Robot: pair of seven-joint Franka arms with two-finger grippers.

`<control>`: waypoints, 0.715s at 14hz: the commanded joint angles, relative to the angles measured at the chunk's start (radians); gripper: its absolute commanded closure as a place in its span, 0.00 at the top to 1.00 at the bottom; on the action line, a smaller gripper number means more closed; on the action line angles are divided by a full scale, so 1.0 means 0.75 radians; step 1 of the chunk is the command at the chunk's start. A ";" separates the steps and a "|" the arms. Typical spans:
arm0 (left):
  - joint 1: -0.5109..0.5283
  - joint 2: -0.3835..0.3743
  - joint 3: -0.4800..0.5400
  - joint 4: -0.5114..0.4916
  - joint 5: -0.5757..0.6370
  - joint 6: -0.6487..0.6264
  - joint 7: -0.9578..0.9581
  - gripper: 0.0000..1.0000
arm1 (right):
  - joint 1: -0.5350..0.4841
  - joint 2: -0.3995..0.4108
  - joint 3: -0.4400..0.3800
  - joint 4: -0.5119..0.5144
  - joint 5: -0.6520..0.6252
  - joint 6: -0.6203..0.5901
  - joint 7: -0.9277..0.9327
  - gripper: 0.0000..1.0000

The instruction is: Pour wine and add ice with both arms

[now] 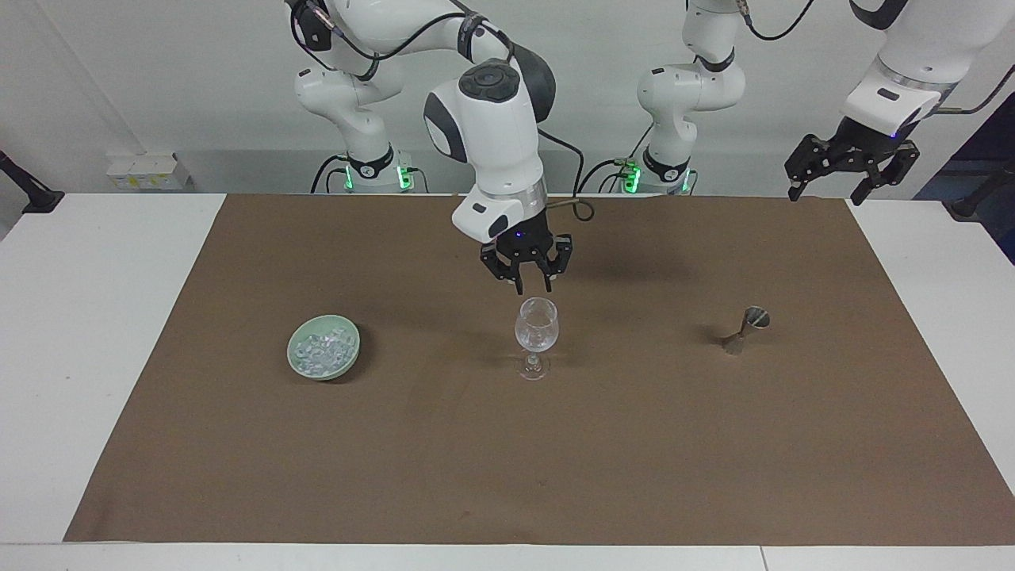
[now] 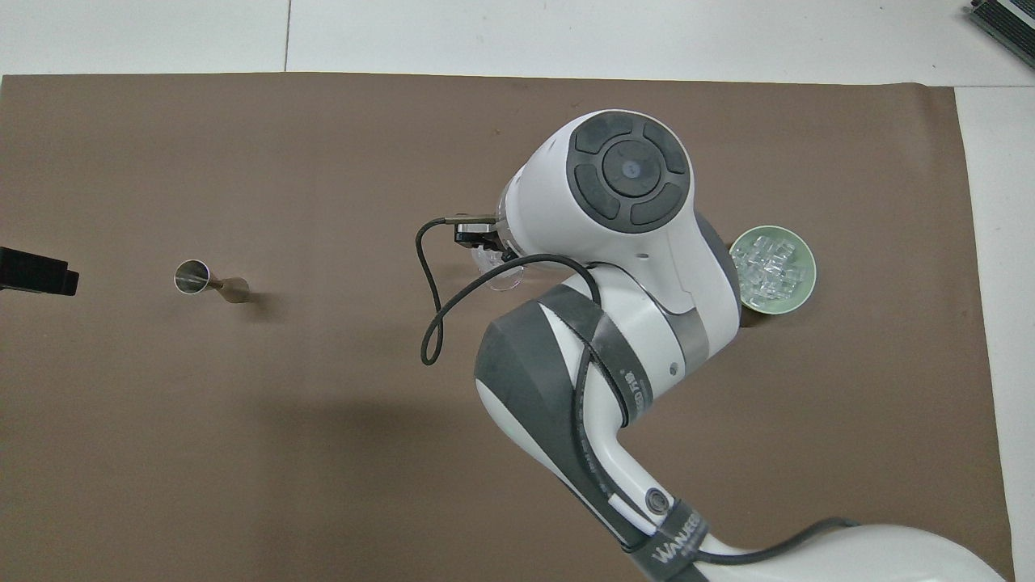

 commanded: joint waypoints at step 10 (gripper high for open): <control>0.000 -0.016 0.004 0.000 -0.016 -0.022 0.012 1.00 | -0.271 -0.399 0.001 -0.261 -0.016 -0.261 -0.010 0.97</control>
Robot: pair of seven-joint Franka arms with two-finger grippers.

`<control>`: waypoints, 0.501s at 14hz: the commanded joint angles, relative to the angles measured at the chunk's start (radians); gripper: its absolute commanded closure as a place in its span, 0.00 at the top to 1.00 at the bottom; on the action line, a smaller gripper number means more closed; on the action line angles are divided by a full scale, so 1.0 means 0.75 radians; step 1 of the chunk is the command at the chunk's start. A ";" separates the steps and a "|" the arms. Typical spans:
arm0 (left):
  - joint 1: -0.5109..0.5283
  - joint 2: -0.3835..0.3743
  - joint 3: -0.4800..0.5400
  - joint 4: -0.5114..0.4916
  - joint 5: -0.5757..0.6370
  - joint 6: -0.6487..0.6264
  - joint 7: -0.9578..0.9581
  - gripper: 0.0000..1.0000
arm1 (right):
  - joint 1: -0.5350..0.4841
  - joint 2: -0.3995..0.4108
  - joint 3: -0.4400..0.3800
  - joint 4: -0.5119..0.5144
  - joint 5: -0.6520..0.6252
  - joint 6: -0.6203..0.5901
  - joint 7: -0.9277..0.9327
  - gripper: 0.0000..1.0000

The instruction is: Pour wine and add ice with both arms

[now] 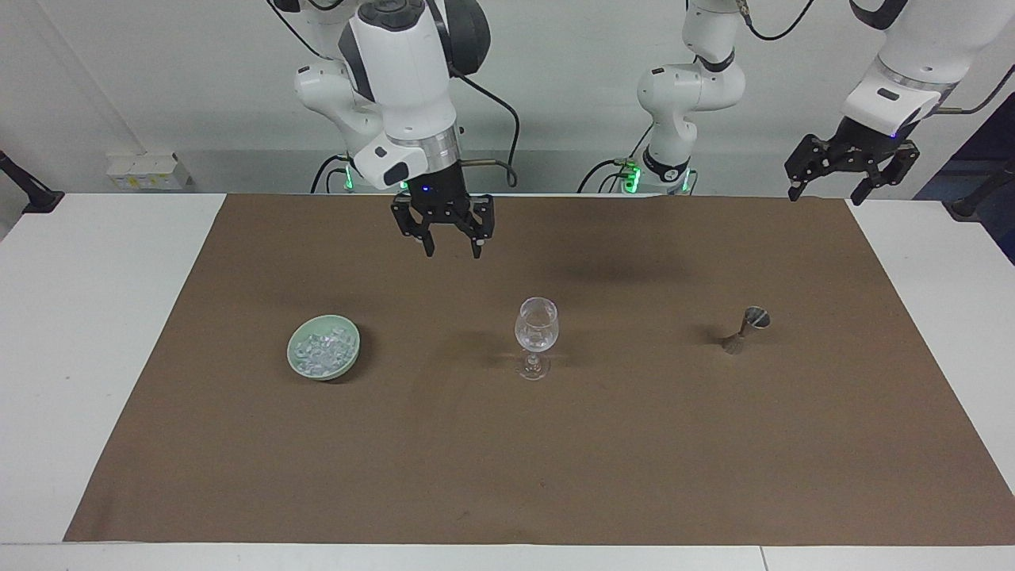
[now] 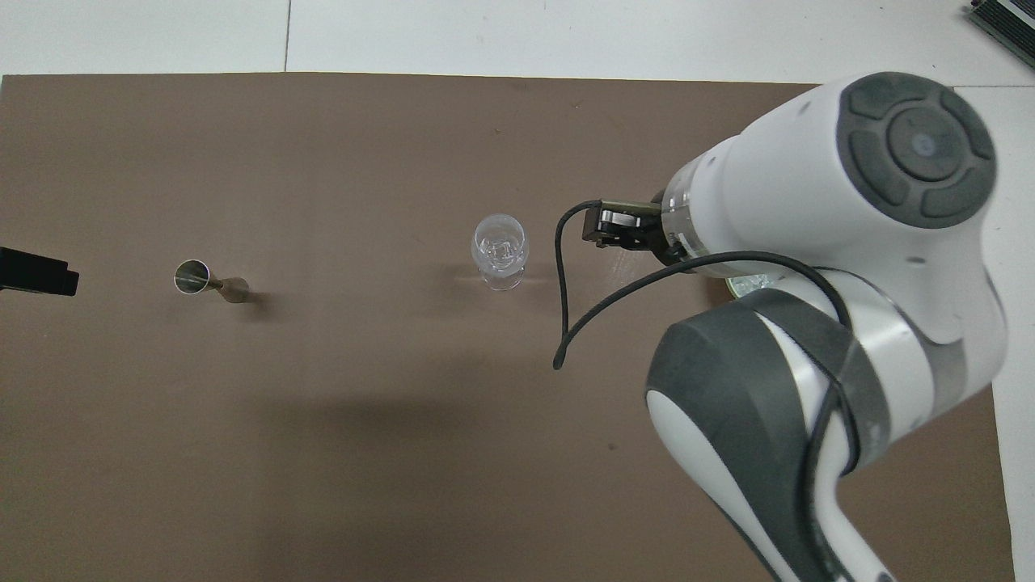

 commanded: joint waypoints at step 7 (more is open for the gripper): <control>0.000 -0.018 0.004 0.000 -0.016 -0.022 0.012 1.00 | -0.260 -0.177 0.001 -0.048 -0.015 -0.284 -0.217 1.00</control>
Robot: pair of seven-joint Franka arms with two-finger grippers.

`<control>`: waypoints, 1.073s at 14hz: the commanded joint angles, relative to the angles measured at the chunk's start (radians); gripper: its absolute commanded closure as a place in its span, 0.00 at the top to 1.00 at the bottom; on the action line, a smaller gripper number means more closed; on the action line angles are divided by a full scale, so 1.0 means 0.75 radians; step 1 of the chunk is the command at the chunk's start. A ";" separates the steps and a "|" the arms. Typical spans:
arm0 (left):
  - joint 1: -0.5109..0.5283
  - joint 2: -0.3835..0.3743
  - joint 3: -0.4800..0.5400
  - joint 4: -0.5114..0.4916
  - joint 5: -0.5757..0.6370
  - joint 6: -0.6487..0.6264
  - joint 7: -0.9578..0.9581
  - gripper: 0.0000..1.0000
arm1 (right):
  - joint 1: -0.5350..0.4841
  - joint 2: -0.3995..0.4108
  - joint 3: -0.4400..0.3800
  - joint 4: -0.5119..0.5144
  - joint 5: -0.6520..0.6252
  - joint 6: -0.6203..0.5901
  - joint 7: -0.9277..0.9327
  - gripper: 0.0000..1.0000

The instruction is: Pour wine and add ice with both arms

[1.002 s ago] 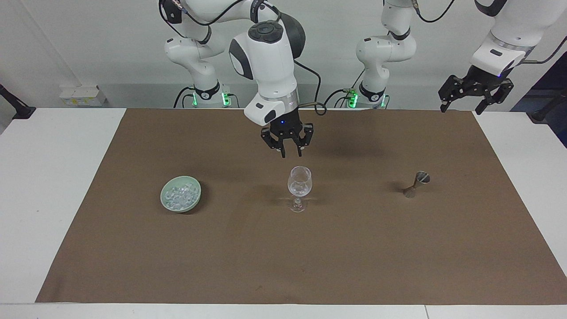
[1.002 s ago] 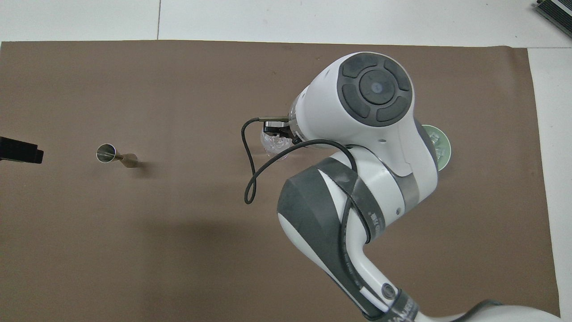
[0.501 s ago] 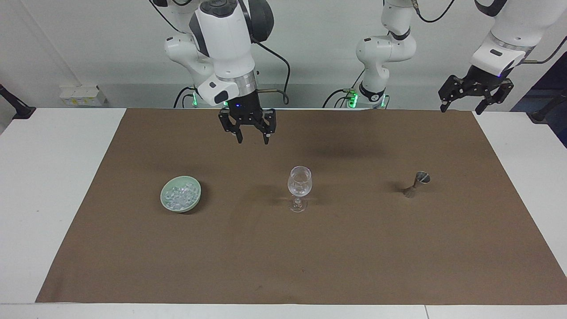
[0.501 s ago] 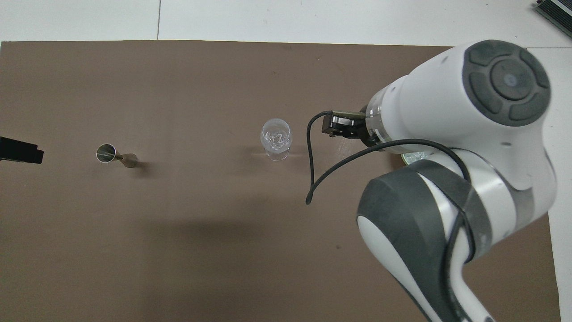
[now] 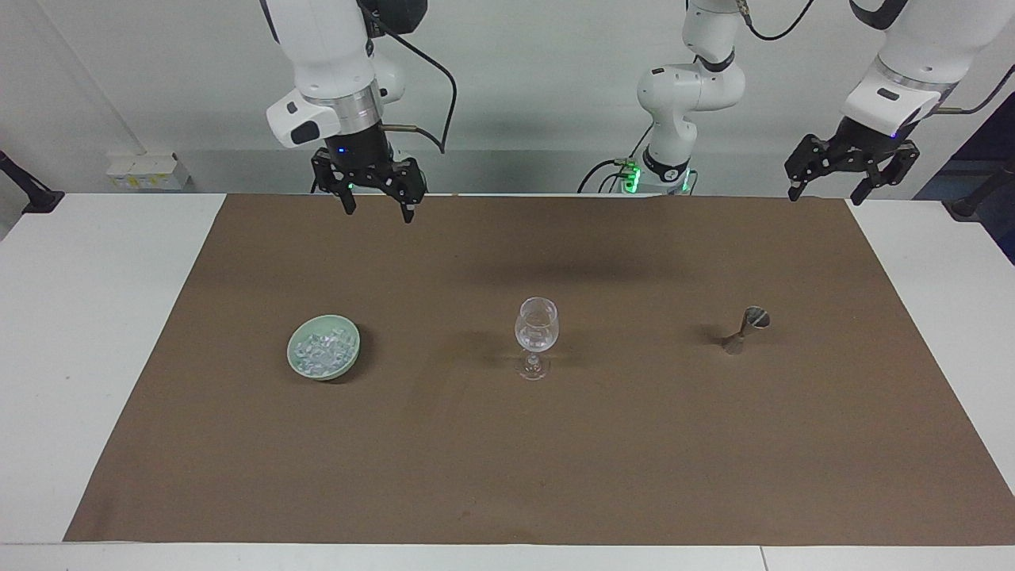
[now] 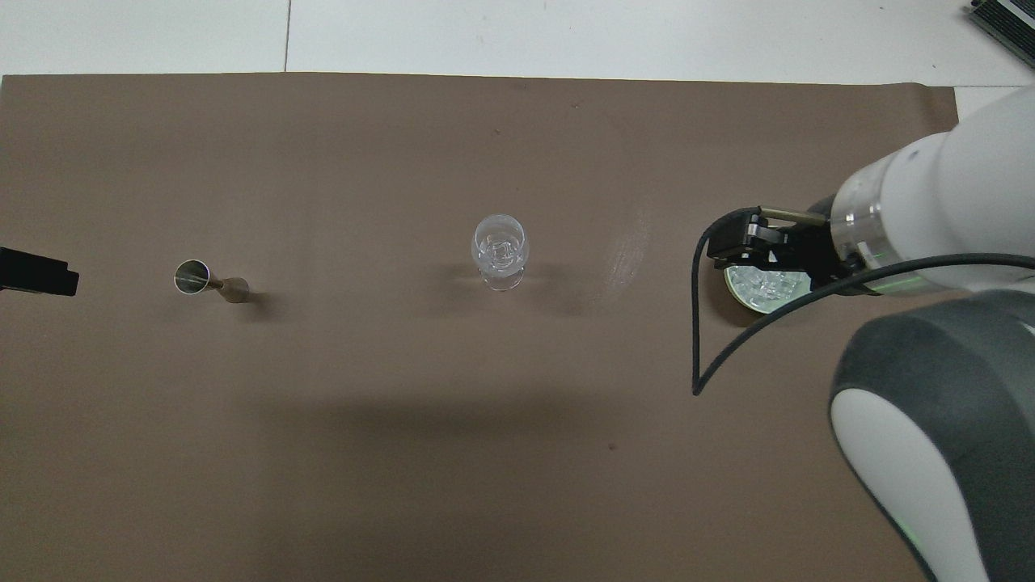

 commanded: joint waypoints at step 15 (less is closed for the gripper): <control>0.000 -0.016 0.006 0.000 -0.016 -0.022 0.012 1.00 | -0.104 -0.028 -0.102 0.002 -0.029 -0.124 -0.274 1.00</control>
